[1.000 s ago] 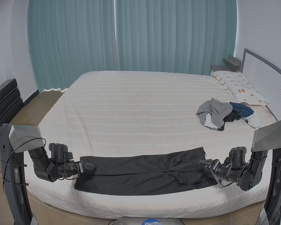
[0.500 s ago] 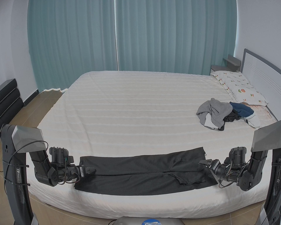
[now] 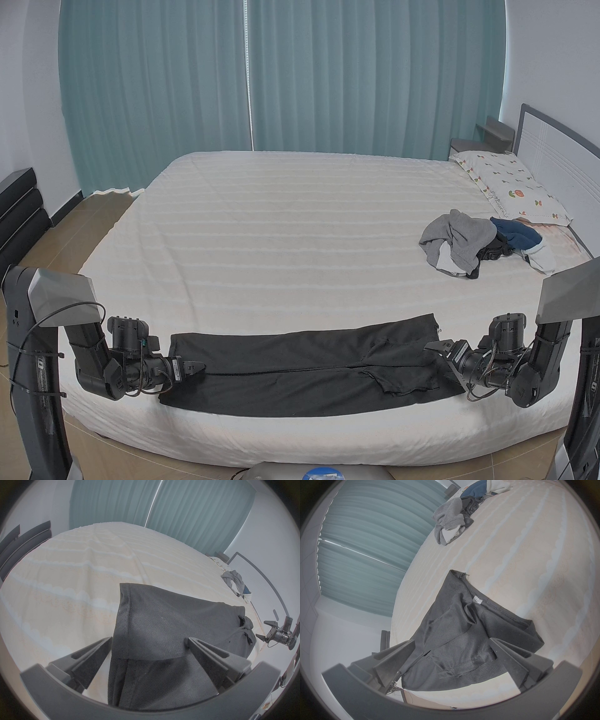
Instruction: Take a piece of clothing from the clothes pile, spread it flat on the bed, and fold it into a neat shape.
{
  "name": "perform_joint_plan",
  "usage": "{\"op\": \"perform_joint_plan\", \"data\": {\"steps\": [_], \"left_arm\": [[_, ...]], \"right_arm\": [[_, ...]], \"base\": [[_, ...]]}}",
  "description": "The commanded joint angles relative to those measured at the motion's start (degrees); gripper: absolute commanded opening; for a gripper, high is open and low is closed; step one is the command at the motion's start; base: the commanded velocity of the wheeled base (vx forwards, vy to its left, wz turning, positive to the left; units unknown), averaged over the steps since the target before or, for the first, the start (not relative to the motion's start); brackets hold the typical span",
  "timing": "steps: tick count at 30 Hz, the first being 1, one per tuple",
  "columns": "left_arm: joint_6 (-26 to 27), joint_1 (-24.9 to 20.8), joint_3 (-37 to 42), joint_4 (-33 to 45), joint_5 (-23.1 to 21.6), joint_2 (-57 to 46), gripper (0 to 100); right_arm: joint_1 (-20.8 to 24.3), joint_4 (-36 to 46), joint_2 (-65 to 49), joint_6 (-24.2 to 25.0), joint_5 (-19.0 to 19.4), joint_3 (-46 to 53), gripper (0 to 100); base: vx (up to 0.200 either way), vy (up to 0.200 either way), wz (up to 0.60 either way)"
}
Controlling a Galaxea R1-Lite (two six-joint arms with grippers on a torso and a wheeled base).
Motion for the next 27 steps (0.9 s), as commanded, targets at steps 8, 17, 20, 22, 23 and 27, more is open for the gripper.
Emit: {"op": "perform_joint_plan", "data": {"steps": [8,17,20,22,23,27], "left_arm": [[-0.02,0.13,-0.13,-0.02,0.10,0.53,100],[-0.19,-0.04,0.23,-0.02,0.10,0.27,0],[-0.54,0.13,0.31,-0.55,0.10,0.00,0],[-0.72,0.39,0.40,-1.25,0.10,-0.09,0],[-0.72,0.48,0.49,-1.52,0.10,-0.17,0],[-0.81,1.10,0.84,-1.52,0.10,-0.88,0]], "right_arm": [[0.04,-0.02,0.07,0.00,0.03,0.01,100],[0.04,-0.02,0.07,0.00,0.03,0.10,100],[0.04,-0.02,0.07,0.00,0.03,0.10,100],[0.04,-0.02,0.07,0.00,0.03,0.10,100],[0.04,-0.02,0.07,0.00,0.03,0.10,100],[0.04,-0.02,0.07,0.00,0.03,0.10,100]], "base": [[0.000,0.000,0.00],[0.000,0.000,0.00],[0.000,0.000,0.00],[0.000,0.000,0.00],[0.000,0.000,0.00],[0.000,0.000,0.00]]}}
